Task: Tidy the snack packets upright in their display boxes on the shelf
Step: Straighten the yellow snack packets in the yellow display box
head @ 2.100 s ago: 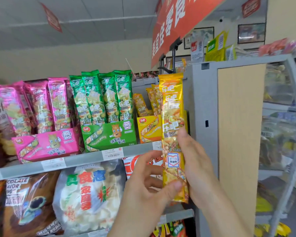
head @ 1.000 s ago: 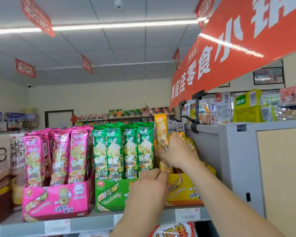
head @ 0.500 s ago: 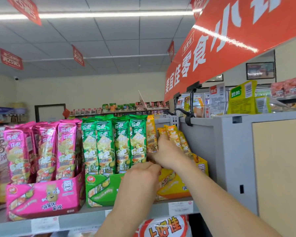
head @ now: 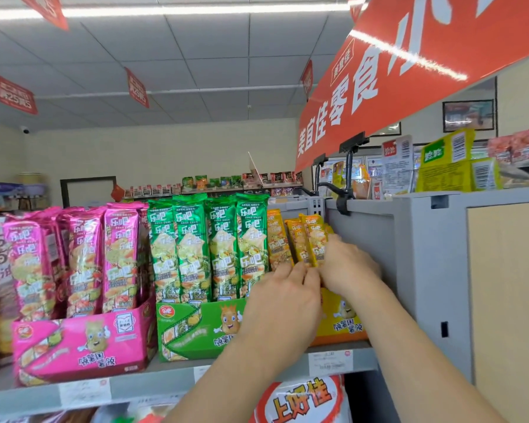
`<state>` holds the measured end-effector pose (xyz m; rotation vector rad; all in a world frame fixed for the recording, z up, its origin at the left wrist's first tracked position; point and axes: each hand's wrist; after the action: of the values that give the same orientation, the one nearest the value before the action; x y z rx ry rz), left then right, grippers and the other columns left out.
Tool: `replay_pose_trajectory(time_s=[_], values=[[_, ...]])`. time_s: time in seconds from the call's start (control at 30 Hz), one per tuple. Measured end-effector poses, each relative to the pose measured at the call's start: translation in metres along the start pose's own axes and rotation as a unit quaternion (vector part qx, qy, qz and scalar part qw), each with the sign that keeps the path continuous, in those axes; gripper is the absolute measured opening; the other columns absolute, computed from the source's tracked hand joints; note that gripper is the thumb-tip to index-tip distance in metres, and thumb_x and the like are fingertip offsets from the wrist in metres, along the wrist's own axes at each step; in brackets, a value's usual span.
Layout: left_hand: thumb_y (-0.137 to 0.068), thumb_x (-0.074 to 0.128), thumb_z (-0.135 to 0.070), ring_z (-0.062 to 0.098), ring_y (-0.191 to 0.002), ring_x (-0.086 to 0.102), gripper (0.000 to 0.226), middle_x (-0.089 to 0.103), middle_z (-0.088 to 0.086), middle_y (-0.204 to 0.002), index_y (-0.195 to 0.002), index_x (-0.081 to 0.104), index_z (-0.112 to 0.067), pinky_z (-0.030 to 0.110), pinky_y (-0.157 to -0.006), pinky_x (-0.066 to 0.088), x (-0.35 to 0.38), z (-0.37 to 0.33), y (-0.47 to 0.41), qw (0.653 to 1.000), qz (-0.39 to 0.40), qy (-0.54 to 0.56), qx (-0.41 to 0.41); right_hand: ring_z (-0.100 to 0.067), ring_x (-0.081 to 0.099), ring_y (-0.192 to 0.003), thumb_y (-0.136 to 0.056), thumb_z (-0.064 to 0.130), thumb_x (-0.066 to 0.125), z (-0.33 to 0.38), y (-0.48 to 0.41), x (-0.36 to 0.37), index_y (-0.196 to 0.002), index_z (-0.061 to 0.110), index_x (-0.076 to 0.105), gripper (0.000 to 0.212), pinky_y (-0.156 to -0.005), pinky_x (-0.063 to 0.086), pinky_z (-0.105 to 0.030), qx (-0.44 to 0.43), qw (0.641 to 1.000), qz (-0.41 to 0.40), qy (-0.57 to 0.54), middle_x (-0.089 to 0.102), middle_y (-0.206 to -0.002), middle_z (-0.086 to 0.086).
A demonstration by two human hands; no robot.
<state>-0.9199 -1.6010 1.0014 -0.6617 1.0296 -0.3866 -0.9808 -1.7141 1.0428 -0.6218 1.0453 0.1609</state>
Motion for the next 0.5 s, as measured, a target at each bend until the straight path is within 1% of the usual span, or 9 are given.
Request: replay_pose_trajectory(time_s=[0.03,0.1,0.17,0.2,0.27,0.33,0.43,0.47,0.5], values=[[-0.093,0.046,-0.031,0.027,-0.103,0.061,0.042,0.065,0.007,-0.119,-0.129,0.053,-0.01,0.039,-0.081,0.054,0.002,-0.001,0.0,1.0,0.018,-0.007,0.0,-0.031,0.063,-0.102,-0.09,0.035,0.063,-0.001,0.001,0.001,-0.112,0.016,0.049,0.032,-0.068,0.042,-0.032,0.0,1.0,-0.001,-0.008,0.065,-0.115,-0.007],[-0.096,0.045,-0.031,0.027,-0.1,0.06,0.038,0.065,0.007,-0.115,-0.126,0.053,-0.01,0.038,-0.075,0.052,0.003,-0.002,0.003,0.999,0.03,-0.025,0.005,-0.029,0.064,-0.093,-0.086,0.038,0.067,-0.003,0.003,0.001,-0.093,0.02,0.048,0.027,-0.063,0.041,-0.03,-0.008,0.999,-0.038,-0.035,0.068,-0.105,-0.004],[-0.097,0.043,-0.023,0.029,-0.102,0.056,0.03,0.062,0.01,-0.115,-0.122,0.052,-0.009,0.039,-0.078,0.051,0.006,-0.004,0.005,0.999,0.03,-0.028,0.008,-0.026,0.065,-0.088,-0.086,0.035,0.067,-0.005,0.003,0.002,-0.091,0.021,0.051,0.022,-0.061,0.043,-0.029,-0.031,0.987,-0.113,-0.108,0.069,-0.101,-0.003],[-0.098,0.04,-0.02,0.031,-0.104,0.053,0.029,0.06,0.012,-0.117,-0.122,0.05,-0.008,0.04,-0.083,0.049,0.008,-0.004,0.005,0.999,0.032,-0.027,0.009,-0.023,0.065,-0.089,-0.087,0.032,0.068,-0.005,0.005,0.003,-0.098,0.021,0.056,0.02,-0.063,0.047,-0.03,-0.059,0.97,-0.157,-0.175,0.07,-0.102,-0.002],[-0.099,0.035,-0.017,0.032,-0.106,0.049,0.028,0.056,0.014,-0.118,-0.121,0.048,-0.006,0.041,-0.09,0.045,0.01,-0.005,0.004,0.999,0.036,-0.037,0.006,-0.017,0.065,-0.099,-0.087,0.027,0.07,-0.004,0.012,0.006,-0.12,0.021,0.058,0.036,-0.079,0.054,-0.035,-0.133,0.907,-0.242,-0.318,0.069,-0.113,0.001],[-0.096,0.037,-0.018,0.031,-0.105,0.05,0.029,0.057,0.013,-0.115,-0.119,0.052,-0.006,0.04,-0.093,0.043,0.008,-0.006,0.004,0.998,0.04,-0.044,0.008,-0.015,0.062,-0.11,-0.086,0.022,0.071,-0.001,0.023,0.007,-0.131,0.023,0.052,0.048,-0.093,0.053,-0.036,-0.202,0.847,-0.298,-0.39,0.065,-0.122,0.003],[-0.077,0.064,-0.019,0.026,-0.087,0.062,0.024,0.068,0.008,-0.092,-0.098,0.069,-0.008,0.034,-0.086,0.051,-0.002,-0.006,0.011,0.999,-0.016,-0.019,0.026,-0.013,0.062,-0.11,-0.086,0.013,0.069,-0.001,0.039,0.008,-0.126,0.025,0.051,0.046,-0.093,0.051,-0.033,-0.254,0.788,-0.341,-0.445,0.064,-0.119,0.003],[-0.072,0.068,-0.017,0.026,-0.085,0.064,0.024,0.069,0.007,-0.089,-0.094,0.07,-0.007,0.032,-0.084,0.053,-0.004,-0.006,0.015,0.999,-0.045,0.023,0.018,-0.011,0.062,-0.109,-0.085,0.011,0.069,-0.001,0.044,0.009,-0.123,0.026,0.052,0.044,-0.092,0.051,-0.03,-0.253,0.772,-0.349,-0.468,0.065,-0.115,0.004],[-0.072,0.065,-0.016,0.026,-0.086,0.065,0.023,0.07,0.007,-0.091,-0.093,0.07,-0.007,0.031,-0.082,0.054,-0.003,-0.006,0.021,0.994,-0.079,0.073,0.005,-0.007,0.063,-0.105,-0.084,0.011,0.07,-0.002,0.05,0.009,-0.117,0.025,0.055,0.04,-0.09,0.051,-0.025,-0.242,0.76,-0.36,-0.485,0.066,-0.109,0.006]])
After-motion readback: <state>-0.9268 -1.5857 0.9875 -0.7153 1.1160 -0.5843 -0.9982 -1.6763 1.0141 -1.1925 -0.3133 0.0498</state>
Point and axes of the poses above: each hand's wrist, its own y-axis away from the middle knuckle, its own x-axis out of the palm, z = x × y
